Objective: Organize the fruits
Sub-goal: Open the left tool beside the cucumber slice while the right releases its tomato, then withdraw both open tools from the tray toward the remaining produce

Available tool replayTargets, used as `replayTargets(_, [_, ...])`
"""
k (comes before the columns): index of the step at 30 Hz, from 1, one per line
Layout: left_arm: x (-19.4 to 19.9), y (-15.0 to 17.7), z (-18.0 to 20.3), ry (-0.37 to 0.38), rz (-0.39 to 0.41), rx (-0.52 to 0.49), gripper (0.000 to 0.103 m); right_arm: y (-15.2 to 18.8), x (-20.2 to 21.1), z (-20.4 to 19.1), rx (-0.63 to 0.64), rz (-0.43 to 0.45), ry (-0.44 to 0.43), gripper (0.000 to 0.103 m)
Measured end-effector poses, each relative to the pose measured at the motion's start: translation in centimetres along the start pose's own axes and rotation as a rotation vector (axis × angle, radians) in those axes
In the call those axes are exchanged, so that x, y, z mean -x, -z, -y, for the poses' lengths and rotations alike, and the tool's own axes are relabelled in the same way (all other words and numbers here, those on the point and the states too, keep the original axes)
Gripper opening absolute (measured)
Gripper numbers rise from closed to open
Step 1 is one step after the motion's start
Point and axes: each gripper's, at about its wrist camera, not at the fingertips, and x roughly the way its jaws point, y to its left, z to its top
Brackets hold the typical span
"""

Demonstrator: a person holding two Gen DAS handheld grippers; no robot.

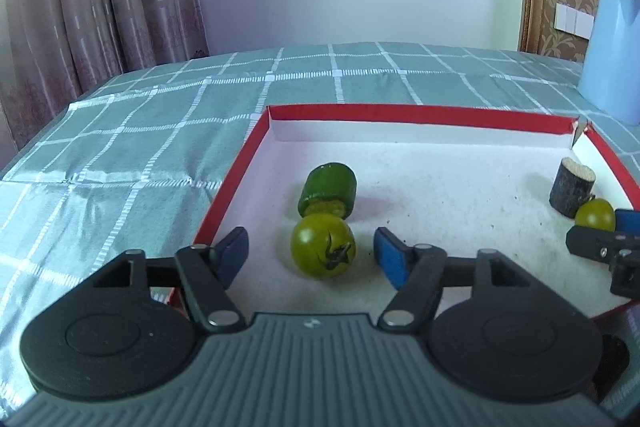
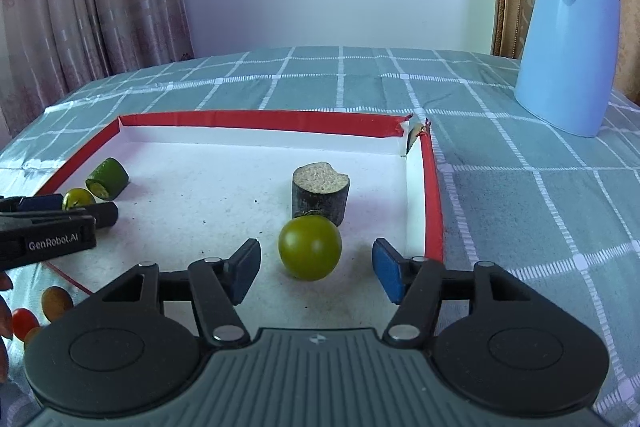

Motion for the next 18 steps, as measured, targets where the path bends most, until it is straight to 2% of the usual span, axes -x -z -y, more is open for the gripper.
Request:
replayTargets(2, [0.3,0.2,0.0,-0.004,0.006,-0.004,0.075,0.1,0.2,-0.1,0.006,0.005,0.000,0.065])
replayTargets(7, [1.3,0.7,-0.4,-0.014,0.031,0.008,0.080,0.4,1.0,-0.1,0.010,0.035,0.017,0.073])
replayTargets(12, [2.7,1.2,-0.9,0.004,0.057,0.023,0.084,0.6,1.8,0.6,-0.027,0.072,0.020,0.073])
replayTargets(18, [5.2,2.6,-1.6,0.032,0.122,0.030,0.085,0.9,3.1,1.5,-0.079,0.106,-0.021,0.073])
